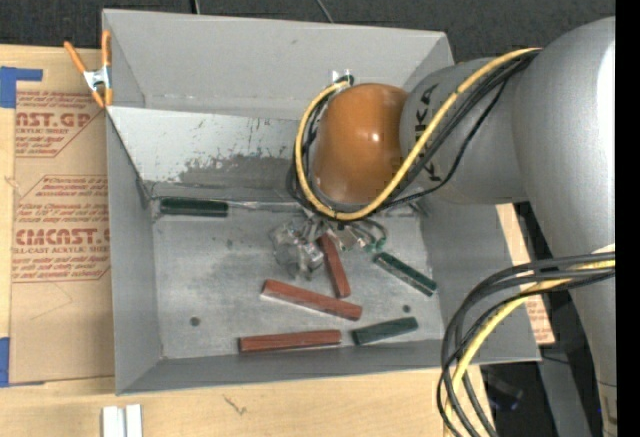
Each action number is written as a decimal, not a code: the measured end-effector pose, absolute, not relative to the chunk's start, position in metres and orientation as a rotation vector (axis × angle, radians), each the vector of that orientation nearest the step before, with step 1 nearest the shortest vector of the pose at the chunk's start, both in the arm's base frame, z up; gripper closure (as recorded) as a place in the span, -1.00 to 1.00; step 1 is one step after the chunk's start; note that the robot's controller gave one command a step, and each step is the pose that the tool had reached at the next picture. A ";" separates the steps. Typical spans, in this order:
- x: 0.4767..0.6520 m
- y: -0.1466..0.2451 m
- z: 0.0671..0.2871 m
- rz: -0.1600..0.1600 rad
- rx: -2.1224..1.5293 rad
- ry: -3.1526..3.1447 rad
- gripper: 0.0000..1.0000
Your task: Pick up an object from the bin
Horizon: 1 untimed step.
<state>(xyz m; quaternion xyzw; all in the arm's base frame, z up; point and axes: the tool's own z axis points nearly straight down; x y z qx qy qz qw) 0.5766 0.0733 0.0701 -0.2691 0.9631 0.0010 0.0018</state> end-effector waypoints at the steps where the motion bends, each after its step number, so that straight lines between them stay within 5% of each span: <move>1: 0.576 0.073 0.070 0.003 -0.844 3.023 -1.00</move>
Offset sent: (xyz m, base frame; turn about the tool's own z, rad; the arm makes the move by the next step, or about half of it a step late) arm 0.0000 0.0000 0.0000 0.0000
